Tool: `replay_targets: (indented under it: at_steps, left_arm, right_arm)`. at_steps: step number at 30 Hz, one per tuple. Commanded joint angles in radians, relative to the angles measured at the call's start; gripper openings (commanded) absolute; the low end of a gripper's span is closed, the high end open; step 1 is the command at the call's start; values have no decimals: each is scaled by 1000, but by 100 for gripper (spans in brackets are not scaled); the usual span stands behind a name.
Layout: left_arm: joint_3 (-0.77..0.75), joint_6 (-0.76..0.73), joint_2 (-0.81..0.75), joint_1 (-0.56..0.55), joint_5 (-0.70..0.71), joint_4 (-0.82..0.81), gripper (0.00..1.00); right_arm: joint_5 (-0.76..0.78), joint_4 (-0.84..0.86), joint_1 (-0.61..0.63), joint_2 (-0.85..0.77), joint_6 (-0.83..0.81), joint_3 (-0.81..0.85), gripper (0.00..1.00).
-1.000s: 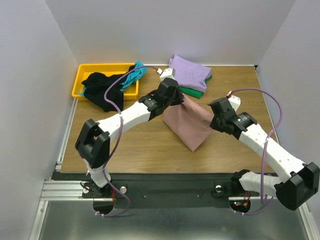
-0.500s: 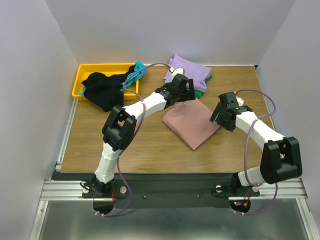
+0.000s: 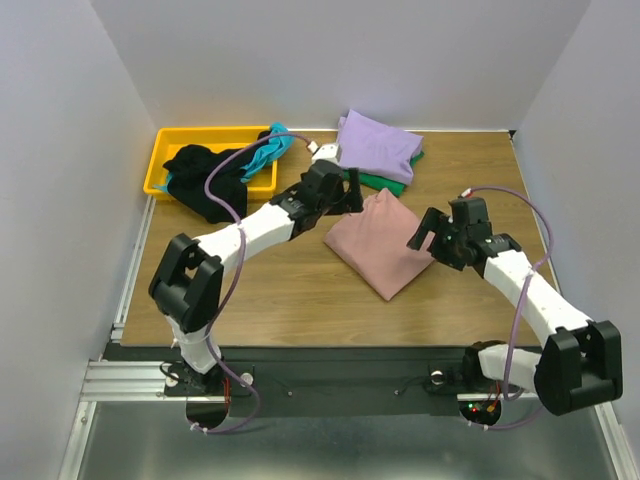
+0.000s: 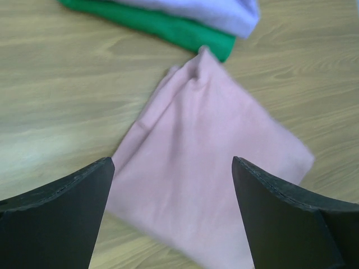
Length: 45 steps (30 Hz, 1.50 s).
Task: Fold and stack the t-shirts
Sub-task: Fold the tshirt
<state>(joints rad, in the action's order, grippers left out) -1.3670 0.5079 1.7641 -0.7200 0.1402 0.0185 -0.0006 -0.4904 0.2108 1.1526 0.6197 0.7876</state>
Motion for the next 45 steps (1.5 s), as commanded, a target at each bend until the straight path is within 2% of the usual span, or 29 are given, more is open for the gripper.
replay_targets:
  at_steps: [1,6,11,17,22,26,31,32,33,38,41,45]
  left_arm:
    - [141,1,-135,28,4,-43,98]
    - [403,67,-319,34,51,-68,98]
    - [627,148,-534,51,104,-40,98]
    - [782,208,-785,88,147,-26,98]
    - [783,211,-885,105,174,21,98]
    - [778,218,-885,125,162,40,98]
    - [792,233,-865,133,182,46,98]
    - [799,209,-855,148,211,-13,98]
    - [799,204,-854,157,211,-14,98]
    - [720,57,-718,224,95,-155,98]
    - [622,-2,-568,293,-2,-114,98]
    - [583,-45,-415,346,-89,-138,98]
  right_arm:
    - [-116,168,1,62,-79,15,100]
    - [-99,226,2,299,-187,160,100]
    - [-269,282,31,511,-337,257,100]
    - [-275,315,177,705,-481,367,100]
    - [-309,306,321,806,-584,452,100]
    - [-234,305,378,793,-600,502,100]
    - [-191,300,380,586,-522,506,100]
    - [-96,302,383,430,-385,416,100]
    - [-95,300,383,429,-383,415,100]
    - [51,299,383,254,-87,152,100]
    - [65,300,383,257,29,92,100]
    - [65,299,383,329,87,99,99]
